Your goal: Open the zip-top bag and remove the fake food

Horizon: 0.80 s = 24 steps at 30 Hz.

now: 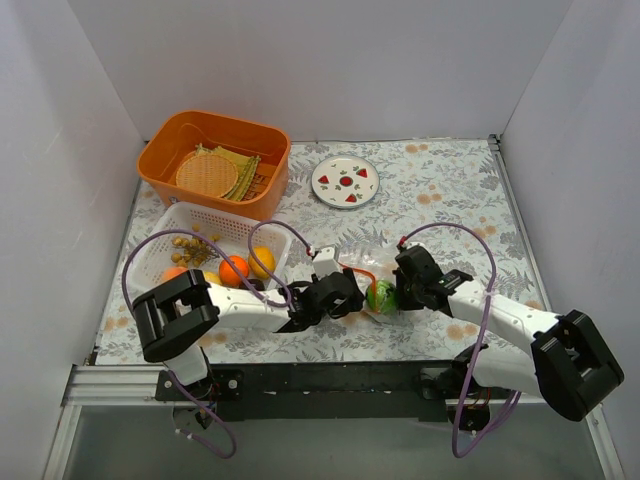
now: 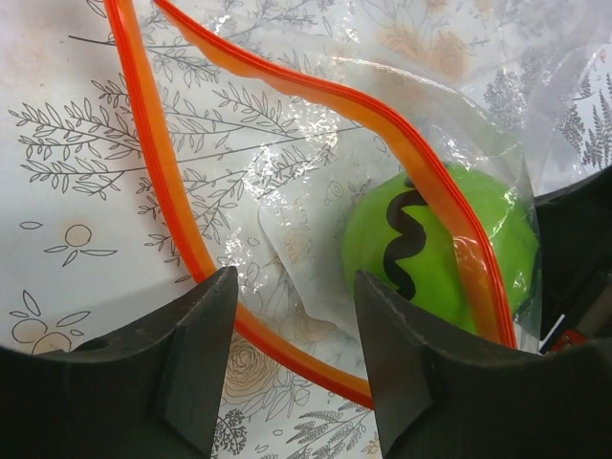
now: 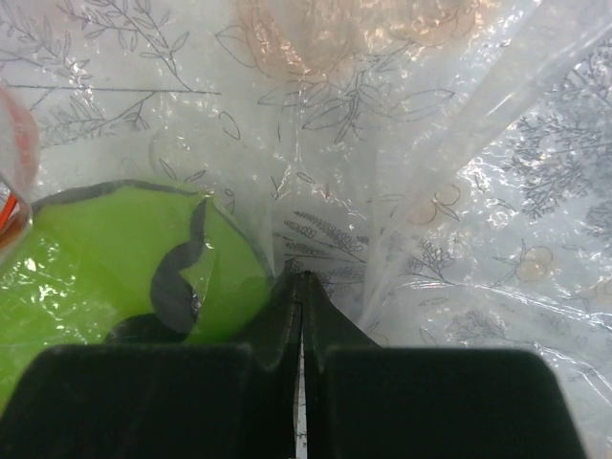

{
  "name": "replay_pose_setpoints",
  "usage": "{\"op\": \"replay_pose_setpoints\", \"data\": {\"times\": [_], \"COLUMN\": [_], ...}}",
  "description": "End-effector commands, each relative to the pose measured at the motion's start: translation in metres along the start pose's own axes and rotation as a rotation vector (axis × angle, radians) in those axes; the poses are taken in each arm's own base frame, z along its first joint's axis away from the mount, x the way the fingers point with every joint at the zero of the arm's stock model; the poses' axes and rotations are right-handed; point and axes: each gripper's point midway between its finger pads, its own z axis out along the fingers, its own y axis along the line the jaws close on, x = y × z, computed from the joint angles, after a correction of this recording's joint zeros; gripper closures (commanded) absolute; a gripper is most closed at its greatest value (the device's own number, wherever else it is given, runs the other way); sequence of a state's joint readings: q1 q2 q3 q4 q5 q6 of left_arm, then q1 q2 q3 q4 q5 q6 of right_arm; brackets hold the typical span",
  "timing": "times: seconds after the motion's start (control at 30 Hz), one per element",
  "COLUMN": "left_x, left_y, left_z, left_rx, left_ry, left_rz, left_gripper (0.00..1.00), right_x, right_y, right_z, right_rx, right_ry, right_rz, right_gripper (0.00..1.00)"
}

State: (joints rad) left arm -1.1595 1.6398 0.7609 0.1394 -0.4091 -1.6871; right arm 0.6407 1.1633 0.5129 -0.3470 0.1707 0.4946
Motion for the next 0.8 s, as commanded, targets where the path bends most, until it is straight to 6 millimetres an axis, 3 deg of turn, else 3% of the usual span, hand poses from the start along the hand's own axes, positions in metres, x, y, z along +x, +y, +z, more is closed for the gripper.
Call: {"op": "replay_pose_setpoints", "data": {"times": [0.0, 0.2, 0.4, 0.57, 0.77], "left_x": [-0.022, -0.018, -0.012, -0.011, -0.009], "left_y": [-0.039, -0.043, -0.046, -0.049, -0.042], "left_z": [-0.022, -0.035, -0.037, -0.031, -0.019], "left_rx": [0.162, 0.219, 0.268, 0.250, 0.177], "left_ry": [-0.047, -0.038, -0.025, -0.013, -0.006], "left_rz": [-0.081, -0.054, -0.012, 0.040, 0.081], "left_gripper": [0.50, 0.54, 0.55, 0.49, 0.42], "right_x": [-0.011, -0.017, -0.037, -0.051, -0.050], "right_y": [0.014, 0.017, 0.028, 0.036, 0.041], "right_z": [0.001, 0.002, 0.002, 0.004, 0.009], "right_rx": [-0.052, -0.060, -0.087, -0.098, -0.127], "right_ry": [-0.024, -0.030, -0.061, -0.072, -0.051], "right_rz": [-0.022, -0.038, -0.086, -0.136, -0.166], "right_gripper": [0.99, 0.99, 0.99, 0.99, 0.99]}}
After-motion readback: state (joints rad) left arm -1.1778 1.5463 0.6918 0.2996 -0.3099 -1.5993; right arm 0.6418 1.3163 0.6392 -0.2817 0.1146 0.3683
